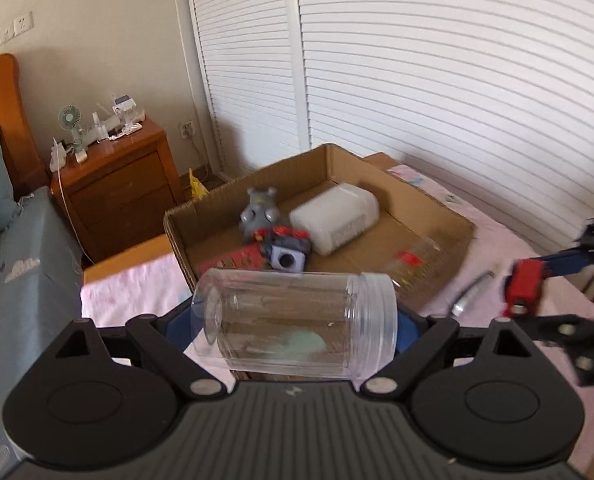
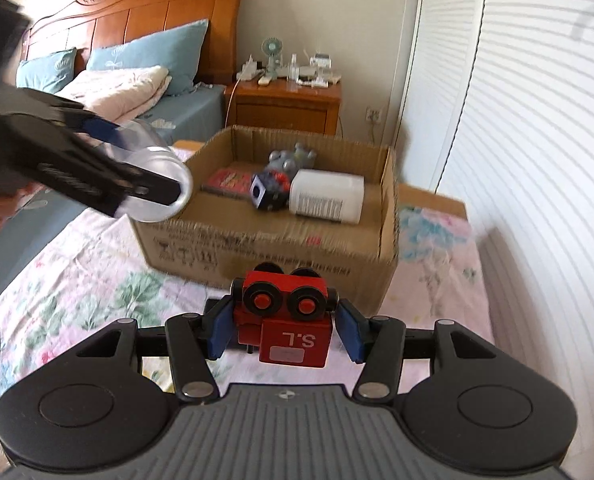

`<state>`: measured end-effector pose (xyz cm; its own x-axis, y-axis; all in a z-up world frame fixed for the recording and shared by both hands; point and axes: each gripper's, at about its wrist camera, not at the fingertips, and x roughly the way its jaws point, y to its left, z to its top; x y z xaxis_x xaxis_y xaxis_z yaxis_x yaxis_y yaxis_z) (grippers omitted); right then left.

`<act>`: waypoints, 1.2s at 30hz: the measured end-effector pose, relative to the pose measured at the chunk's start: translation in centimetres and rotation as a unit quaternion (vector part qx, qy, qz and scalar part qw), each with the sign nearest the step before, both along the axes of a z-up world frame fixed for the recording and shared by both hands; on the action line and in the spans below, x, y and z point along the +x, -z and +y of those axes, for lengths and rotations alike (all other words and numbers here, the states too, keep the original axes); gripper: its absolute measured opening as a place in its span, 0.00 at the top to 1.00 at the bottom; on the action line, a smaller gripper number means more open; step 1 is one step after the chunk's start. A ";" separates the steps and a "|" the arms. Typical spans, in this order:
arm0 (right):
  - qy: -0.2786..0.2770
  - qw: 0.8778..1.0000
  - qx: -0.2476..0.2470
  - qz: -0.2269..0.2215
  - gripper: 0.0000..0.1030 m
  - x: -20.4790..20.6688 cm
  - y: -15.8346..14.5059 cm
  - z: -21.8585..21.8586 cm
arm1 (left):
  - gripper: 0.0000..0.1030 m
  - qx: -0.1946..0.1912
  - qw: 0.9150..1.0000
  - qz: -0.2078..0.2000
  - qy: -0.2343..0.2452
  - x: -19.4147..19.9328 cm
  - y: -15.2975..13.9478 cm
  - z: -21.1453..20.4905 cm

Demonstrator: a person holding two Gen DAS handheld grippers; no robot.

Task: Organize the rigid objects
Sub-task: 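Carry robot and cup into cardboard box and open both tools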

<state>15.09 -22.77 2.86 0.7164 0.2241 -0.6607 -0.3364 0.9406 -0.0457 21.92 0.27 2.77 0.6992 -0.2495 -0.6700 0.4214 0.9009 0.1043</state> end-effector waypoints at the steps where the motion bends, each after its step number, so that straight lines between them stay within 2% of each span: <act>1: 0.001 1.000 -0.001 -0.005 0.43 0.2 -0.3 -0.1 | 0.11 0.004 1.000 0.001 -0.001 0.8 0.1 -0.3; 9: 0.004 1.000 -0.001 -0.020 0.43 1.2 -1.5 -0.5 | 0.09 0.000 0.999 -0.001 -0.046 5.7 1.6 -0.7; 14: 0.008 1.000 0.002 -0.017 0.43 1.6 -1.5 -0.5 | 0.09 -0.019 0.998 0.027 -0.058 5.9 2.8 0.2; 19: 0.003 1.000 -0.008 -0.016 0.43 2.3 -1.7 -0.2 | 0.07 -0.036 0.997 0.035 -0.057 3.5 2.4 1.6; 24: 0.003 1.000 -0.007 -0.016 0.43 4.0 -2.6 -0.1 | 0.04 -0.023 0.998 0.025 -0.062 0.1 1.7 2.4; 30: 0.010 1.000 -0.003 0.001 0.43 7.7 -3.4 0.3 | 0.03 -0.024 0.997 0.007 -0.069 -4.2 1.3 3.2; 36: 0.021 0.999 -0.015 0.025 0.43 11.7 -3.0 1.4 | 0.03 -0.035 0.996 -0.010 -0.083 -6.7 1.3 3.2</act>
